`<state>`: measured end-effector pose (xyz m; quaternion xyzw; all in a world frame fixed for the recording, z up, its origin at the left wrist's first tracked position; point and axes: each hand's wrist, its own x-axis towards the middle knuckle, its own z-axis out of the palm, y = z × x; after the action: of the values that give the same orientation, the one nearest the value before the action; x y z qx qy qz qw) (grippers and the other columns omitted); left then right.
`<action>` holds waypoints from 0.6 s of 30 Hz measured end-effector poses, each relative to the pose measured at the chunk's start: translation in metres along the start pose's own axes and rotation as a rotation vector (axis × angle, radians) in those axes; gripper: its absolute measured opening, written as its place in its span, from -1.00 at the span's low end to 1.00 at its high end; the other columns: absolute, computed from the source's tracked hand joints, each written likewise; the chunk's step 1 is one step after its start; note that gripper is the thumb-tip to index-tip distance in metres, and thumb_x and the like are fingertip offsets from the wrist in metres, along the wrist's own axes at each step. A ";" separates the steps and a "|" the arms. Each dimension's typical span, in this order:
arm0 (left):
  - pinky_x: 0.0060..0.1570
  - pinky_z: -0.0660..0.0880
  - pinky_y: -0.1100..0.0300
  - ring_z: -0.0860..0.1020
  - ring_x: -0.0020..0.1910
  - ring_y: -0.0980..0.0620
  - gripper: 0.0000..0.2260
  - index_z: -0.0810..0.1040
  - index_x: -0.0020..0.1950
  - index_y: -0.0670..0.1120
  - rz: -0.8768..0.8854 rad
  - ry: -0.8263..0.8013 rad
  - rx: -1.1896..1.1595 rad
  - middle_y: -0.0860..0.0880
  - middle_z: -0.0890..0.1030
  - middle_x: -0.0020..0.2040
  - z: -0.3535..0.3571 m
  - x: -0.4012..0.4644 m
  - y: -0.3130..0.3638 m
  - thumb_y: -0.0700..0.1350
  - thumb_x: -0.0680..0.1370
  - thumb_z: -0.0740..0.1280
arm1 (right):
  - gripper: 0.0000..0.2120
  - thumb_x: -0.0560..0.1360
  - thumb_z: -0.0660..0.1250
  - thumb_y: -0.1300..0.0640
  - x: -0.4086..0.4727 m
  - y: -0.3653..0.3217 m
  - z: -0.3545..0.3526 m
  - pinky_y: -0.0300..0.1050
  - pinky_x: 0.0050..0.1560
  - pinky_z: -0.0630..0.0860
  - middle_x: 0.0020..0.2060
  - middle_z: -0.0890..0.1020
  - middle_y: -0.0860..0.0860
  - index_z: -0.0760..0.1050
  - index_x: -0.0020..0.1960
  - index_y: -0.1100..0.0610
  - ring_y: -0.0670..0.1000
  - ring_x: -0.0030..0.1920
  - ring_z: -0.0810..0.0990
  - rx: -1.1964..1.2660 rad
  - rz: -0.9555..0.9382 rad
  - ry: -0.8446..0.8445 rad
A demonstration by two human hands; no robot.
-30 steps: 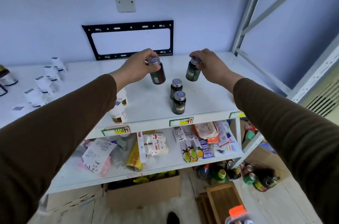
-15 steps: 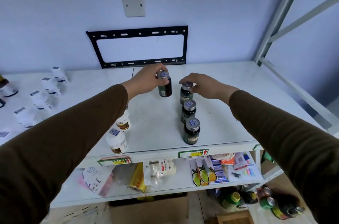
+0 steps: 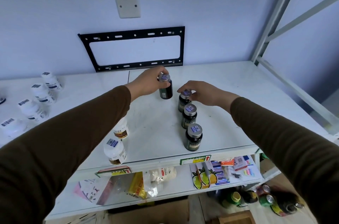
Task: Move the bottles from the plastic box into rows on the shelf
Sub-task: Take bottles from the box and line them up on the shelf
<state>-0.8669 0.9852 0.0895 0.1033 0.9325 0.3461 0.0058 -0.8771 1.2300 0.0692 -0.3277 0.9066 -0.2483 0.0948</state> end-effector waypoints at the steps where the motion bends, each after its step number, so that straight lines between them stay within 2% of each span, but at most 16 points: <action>1: 0.11 0.54 -0.06 0.58 0.03 -0.01 -0.70 0.49 0.17 0.06 -0.003 0.004 0.007 0.04 0.57 0.10 0.000 0.003 -0.001 0.03 0.48 0.46 | -0.53 0.50 0.29 0.39 0.000 0.000 0.000 -0.25 0.14 0.41 0.18 0.55 -0.02 0.51 0.32 0.02 0.00 0.18 0.50 0.010 0.004 0.004; 5: -0.02 0.55 0.04 0.56 -0.02 0.03 -0.71 0.48 0.15 0.09 -0.015 0.016 0.038 0.06 0.56 0.07 0.004 0.015 -0.005 0.06 0.48 0.45 | -0.51 0.51 0.32 0.38 -0.002 0.003 -0.001 -0.08 0.26 0.49 0.24 0.52 -0.01 0.45 0.36 0.01 0.03 0.24 0.50 0.093 0.014 -0.008; 9: -0.16 0.48 0.15 0.55 -0.05 0.04 -0.72 0.47 0.10 0.10 -0.027 0.038 0.036 0.05 0.56 0.04 0.010 0.030 -0.002 0.07 0.46 0.45 | -0.59 0.54 0.33 0.31 -0.010 0.011 -0.009 -0.10 0.21 0.51 0.21 0.51 -0.07 0.45 0.31 -0.02 0.00 0.22 0.54 0.214 0.037 0.032; 14: -0.30 0.36 0.16 0.50 -0.16 0.08 -0.65 0.47 0.03 0.01 -0.084 0.059 -0.006 0.07 0.52 -0.10 0.024 0.053 0.009 0.12 0.39 0.50 | -0.73 0.59 0.30 0.16 -0.023 0.028 -0.019 -0.04 0.22 0.50 0.19 0.58 -0.04 0.50 0.26 -0.02 -0.01 0.13 0.56 0.025 0.101 0.120; 18: -0.27 0.35 0.13 0.47 -0.16 0.03 -0.55 0.46 0.00 -0.09 -0.120 0.071 0.112 0.02 0.52 -0.12 0.038 0.068 0.019 0.19 0.36 0.50 | -0.75 0.58 0.31 0.13 -0.035 0.038 -0.025 -0.17 0.13 0.46 0.17 0.58 -0.06 0.52 0.25 -0.02 -0.03 0.13 0.55 -0.018 0.119 0.131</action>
<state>-0.9267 1.0377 0.0770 0.0350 0.9546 0.2957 -0.0121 -0.8795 1.2869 0.0713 -0.2571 0.9310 -0.2547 0.0470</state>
